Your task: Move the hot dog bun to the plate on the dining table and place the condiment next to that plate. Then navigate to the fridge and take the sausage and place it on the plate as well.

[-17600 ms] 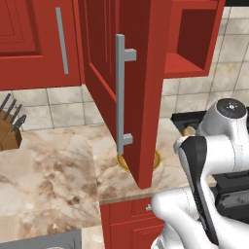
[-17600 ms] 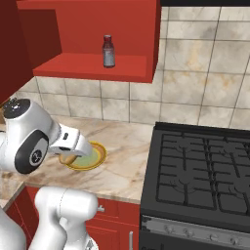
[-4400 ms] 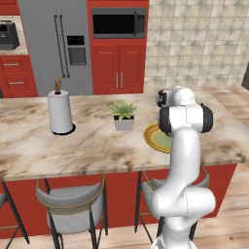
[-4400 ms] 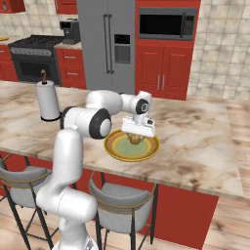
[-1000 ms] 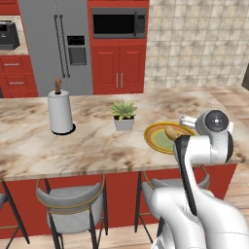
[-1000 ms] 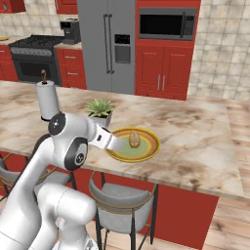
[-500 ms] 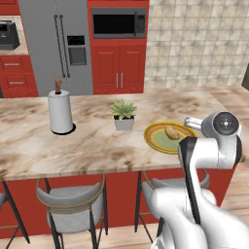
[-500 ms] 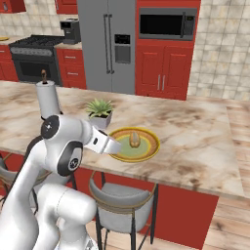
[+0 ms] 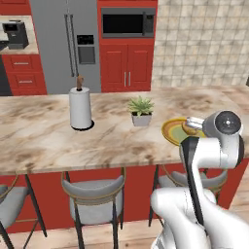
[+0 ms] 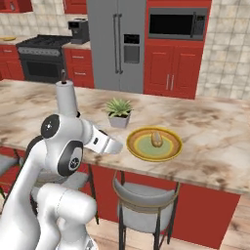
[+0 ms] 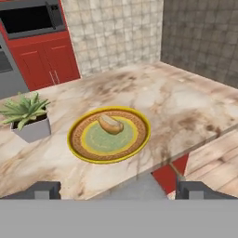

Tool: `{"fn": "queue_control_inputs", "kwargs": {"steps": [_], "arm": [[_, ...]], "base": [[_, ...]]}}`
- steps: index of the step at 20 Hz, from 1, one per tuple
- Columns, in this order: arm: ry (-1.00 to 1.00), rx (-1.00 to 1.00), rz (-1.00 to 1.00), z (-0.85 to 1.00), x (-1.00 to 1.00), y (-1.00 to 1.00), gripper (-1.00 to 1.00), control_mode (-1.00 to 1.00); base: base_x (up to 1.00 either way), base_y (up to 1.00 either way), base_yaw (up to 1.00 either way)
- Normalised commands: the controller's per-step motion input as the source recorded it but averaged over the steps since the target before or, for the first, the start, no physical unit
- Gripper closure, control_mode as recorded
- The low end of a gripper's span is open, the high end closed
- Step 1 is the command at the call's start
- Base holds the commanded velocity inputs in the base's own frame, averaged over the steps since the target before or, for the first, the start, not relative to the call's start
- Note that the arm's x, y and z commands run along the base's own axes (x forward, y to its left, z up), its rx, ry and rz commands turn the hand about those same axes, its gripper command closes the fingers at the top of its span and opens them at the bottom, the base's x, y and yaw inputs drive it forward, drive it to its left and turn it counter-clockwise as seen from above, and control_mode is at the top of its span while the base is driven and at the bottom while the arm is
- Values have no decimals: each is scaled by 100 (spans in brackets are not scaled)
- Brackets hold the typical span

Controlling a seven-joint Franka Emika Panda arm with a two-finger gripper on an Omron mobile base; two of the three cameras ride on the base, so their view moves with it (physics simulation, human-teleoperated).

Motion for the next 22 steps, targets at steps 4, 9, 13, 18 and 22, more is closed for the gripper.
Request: {"fn": "queue_control_inputs", "kwargs": {"steps": [4,9,13,18,22], "arm": [[0,0,0,0,0,0,-100,100],[0,0,0,0,0,0,-100,100],[0,0,0,0,0,0,-100,100],[0,0,0,0,0,0,-100,100],[0,0,0,0,0,0,-100,100]], "base": [[-1,84,0],[0,92,-1],[1,100,-5],[2,99,-4],[5,97,-5]]}}
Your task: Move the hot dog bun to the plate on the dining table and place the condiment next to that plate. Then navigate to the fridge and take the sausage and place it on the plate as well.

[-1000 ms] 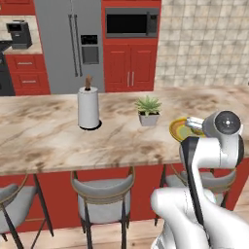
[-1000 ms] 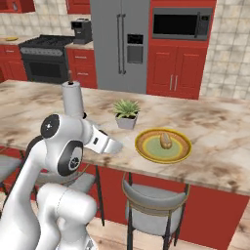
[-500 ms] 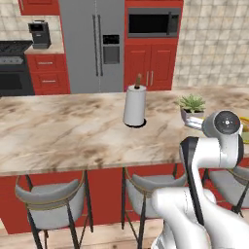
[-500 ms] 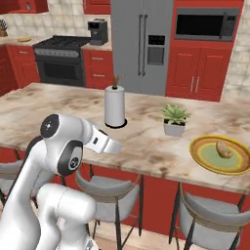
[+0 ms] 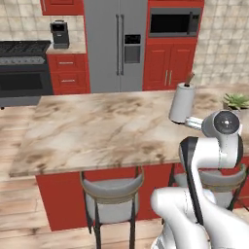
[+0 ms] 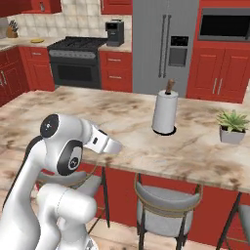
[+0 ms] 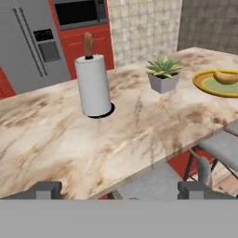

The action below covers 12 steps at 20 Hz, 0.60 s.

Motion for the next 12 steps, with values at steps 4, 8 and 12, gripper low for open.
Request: {"fn": "queue_control_inputs", "kwargs": {"steps": [4,8,12], "arm": [[0,0,0,0,0,0,-100,100],[0,0,0,0,0,0,-100,100],[0,0,0,0,0,0,-100,100]], "base": [[12,100,-5],[22,100,-6],[27,100,-6]]}}
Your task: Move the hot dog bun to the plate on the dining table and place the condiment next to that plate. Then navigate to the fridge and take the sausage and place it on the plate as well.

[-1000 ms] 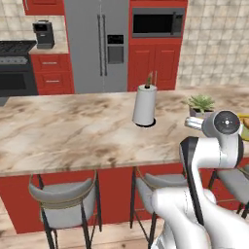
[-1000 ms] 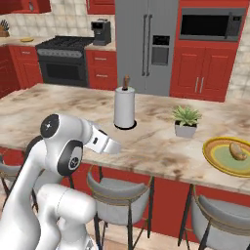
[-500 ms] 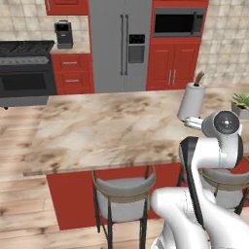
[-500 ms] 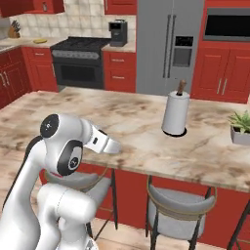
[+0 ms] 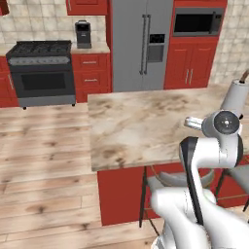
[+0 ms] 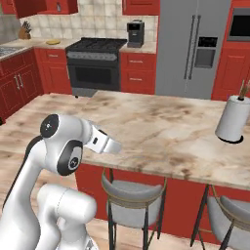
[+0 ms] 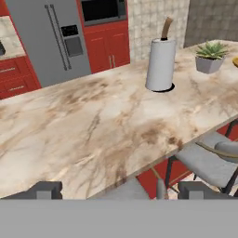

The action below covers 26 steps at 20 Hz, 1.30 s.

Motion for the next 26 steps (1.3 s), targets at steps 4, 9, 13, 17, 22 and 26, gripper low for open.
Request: {"fn": "queue_control_inputs", "kwargs": {"steps": [4,9,13,17,22,26], "arm": [[0,0,0,0,0,0,-100,100],[0,0,0,0,0,0,-100,100],[0,0,0,0,0,0,-100,100],[0,0,0,0,0,0,-100,100],[0,0,0,0,0,0,-100,100],[0,0,0,0,0,0,-100,100]], "base": [[32,100,-6],[58,100,-9],[84,100,-3],[89,98,0],[88,96,0],[92,96,0]]}}
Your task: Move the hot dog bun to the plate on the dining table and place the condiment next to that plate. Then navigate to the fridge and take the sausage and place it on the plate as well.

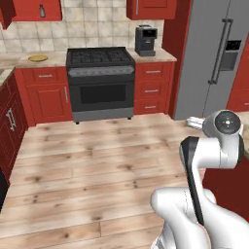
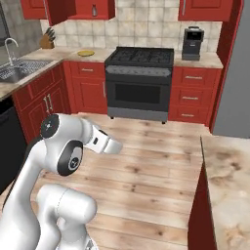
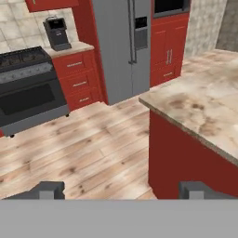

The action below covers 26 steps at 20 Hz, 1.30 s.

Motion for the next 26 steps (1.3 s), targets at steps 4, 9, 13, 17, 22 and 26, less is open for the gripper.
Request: {"fn": "queue_control_inputs", "kwargs": {"steps": [4,9,13,17,22,26], "arm": [[0,0,0,0,0,0,-100,100],[0,0,0,0,0,0,-100,100],[0,0,0,0,0,0,-100,100],[0,0,0,0,0,0,-100,100],[0,0,0,0,0,0,-100,100],[0,0,0,0,0,0,-100,100]], "base": [[96,96,0],[100,86,0],[100,47,3],[100,15,13],[100,7,13],[100,12,13]]}}
